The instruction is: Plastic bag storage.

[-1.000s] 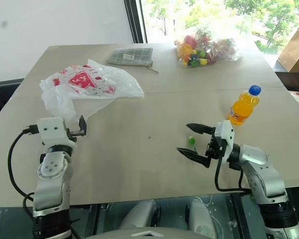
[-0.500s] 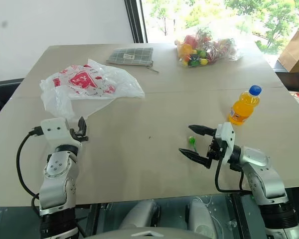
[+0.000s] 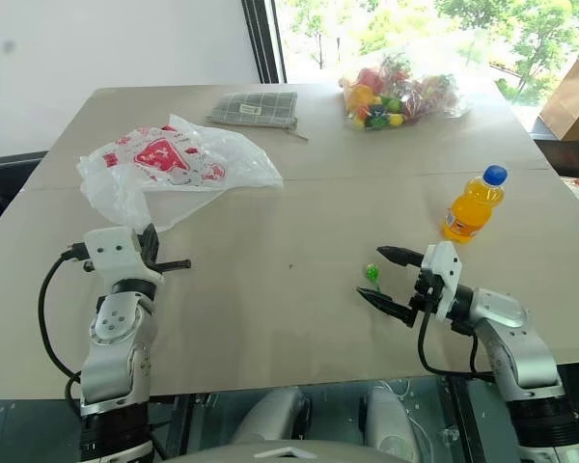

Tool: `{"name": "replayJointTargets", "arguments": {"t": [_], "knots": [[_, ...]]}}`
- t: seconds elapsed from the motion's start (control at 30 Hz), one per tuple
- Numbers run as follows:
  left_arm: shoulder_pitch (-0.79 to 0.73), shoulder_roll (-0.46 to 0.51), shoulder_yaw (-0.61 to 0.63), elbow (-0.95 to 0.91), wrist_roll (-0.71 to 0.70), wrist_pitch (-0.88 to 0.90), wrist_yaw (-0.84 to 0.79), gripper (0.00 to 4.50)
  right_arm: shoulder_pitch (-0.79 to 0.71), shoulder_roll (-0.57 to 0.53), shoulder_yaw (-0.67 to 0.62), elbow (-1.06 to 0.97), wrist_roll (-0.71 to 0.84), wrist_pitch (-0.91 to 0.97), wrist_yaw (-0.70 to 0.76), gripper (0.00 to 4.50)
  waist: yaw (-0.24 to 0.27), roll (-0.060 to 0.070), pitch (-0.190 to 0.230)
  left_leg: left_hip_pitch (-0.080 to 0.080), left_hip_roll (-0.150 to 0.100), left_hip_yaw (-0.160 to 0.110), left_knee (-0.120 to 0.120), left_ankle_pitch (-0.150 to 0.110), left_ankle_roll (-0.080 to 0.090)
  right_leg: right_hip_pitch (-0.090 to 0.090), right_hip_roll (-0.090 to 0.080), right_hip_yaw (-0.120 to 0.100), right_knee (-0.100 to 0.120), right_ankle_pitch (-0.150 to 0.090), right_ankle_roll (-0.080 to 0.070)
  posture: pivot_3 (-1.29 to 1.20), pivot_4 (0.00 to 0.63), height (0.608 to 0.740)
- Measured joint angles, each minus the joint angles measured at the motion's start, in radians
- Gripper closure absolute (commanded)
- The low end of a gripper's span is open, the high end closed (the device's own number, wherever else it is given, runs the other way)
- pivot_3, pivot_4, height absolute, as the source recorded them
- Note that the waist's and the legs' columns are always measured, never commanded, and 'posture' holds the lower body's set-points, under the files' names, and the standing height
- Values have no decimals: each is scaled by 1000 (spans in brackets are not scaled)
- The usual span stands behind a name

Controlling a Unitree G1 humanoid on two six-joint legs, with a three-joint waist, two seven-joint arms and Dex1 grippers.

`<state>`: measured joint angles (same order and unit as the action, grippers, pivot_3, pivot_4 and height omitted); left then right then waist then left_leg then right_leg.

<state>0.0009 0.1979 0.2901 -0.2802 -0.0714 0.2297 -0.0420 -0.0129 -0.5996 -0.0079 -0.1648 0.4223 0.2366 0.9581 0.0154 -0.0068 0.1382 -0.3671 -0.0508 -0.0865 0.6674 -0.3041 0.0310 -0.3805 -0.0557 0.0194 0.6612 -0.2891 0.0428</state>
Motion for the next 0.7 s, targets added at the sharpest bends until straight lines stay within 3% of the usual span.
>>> {"name": "replayJointTargets", "arguments": {"t": [0.23,0.43,0.57,0.67,0.7], "knots": [[81,4,-82,-43,-4,-44,-64,4465,-8,-21,39,-67,-41,190,-97,0,-3,1,0,1,1,0,0,0,0,0,1,0,0,0,0,0,150,740],[123,4,-117,-67,-7,-67,-93,4465,-19,32,78,-144,-62,286,-193,0,-3,0,0,1,1,0,0,0,0,0,1,1,1,0,0,0,150,740],[139,3,-149,-72,-15,-71,-125,4500,-30,27,106,-152,-104,290,-223,1135,-3,0,0,1,1,0,0,0,0,0,1,0,1,0,0,0,150,740],[140,-11,-144,-85,-33,-67,-125,4500,-26,-16,116,-148,-147,259,-221,2587,-1,0,0,1,1,0,0,0,0,0,1,0,0,0,0,0,150,740],[139,-15,-143,-90,-40,-63,-124,4500,-25,-24,117,-145,-153,252,-221,2695,0,0,0,1,1,0,0,0,0,0,1,0,0,0,0,0,150,740]]}}
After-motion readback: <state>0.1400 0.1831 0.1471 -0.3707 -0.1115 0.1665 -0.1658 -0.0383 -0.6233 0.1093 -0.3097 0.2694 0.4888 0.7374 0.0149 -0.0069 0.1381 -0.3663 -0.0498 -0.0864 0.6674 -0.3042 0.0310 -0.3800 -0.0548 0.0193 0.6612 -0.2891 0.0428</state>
